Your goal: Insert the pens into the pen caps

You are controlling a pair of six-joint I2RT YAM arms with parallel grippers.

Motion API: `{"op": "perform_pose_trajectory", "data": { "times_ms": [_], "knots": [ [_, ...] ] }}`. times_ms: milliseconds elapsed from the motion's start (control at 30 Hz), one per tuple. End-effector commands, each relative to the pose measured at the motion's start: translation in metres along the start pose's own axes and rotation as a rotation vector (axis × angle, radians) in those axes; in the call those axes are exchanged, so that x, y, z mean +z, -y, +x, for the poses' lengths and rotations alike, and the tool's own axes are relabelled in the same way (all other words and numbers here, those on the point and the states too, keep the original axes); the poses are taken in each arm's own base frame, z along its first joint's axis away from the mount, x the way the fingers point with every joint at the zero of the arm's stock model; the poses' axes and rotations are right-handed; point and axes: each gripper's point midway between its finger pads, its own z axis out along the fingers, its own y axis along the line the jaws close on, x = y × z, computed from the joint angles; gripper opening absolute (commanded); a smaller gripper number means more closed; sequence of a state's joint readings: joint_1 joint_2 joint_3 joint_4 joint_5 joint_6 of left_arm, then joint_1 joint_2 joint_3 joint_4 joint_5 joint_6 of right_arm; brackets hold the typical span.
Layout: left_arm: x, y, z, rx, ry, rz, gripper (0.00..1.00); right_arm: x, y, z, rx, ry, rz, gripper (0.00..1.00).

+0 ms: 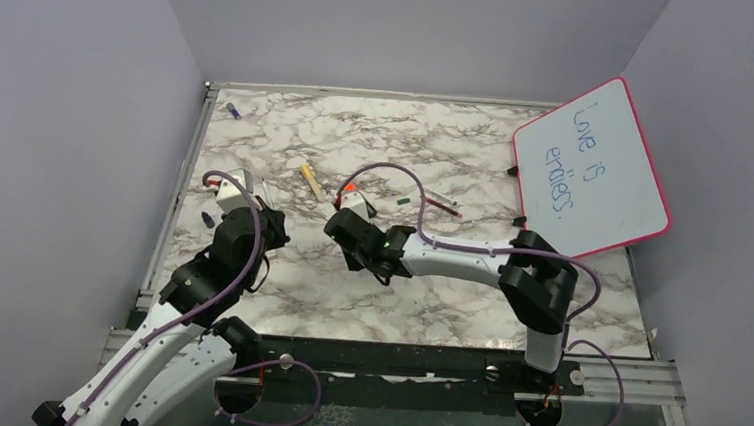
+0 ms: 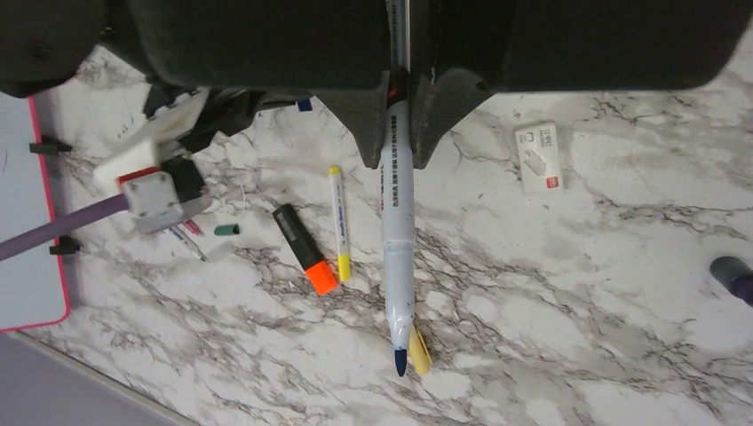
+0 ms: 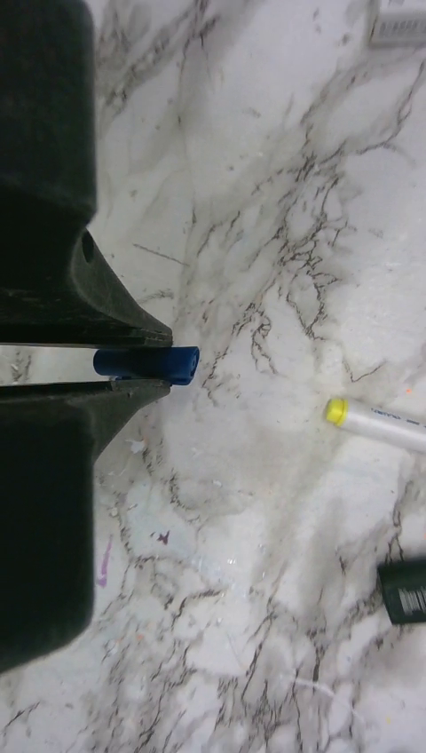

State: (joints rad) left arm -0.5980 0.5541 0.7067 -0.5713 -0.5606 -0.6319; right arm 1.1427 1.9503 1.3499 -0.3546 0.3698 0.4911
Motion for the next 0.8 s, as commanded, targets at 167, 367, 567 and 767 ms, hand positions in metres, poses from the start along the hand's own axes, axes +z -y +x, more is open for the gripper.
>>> {"op": "perform_pose_trajectory", "data": {
  "times_ms": [167, 367, 567, 767],
  "knots": [
    [-0.004, 0.073, 0.021, -0.006, -0.151, 0.350, 0.00, -0.076, 0.034, -0.067, 0.184, 0.340, -0.002, 0.14],
    [0.000, 0.114, 0.018, 0.008, -0.207, 0.474, 0.00, -0.140, 0.077, -0.096, 0.332, 0.560, 0.003, 0.14],
    [-0.004, 0.167, 0.014, 0.003, -0.229, 0.712, 0.00, -0.212, 0.102, -0.133, 0.428, 0.790, -0.043, 0.15],
    [-0.030, 0.201, 0.015, -0.012, -0.205, 0.984, 0.00, -0.240, 0.112, -0.149, 0.465, 0.920, -0.064, 0.15]
  ]
}}
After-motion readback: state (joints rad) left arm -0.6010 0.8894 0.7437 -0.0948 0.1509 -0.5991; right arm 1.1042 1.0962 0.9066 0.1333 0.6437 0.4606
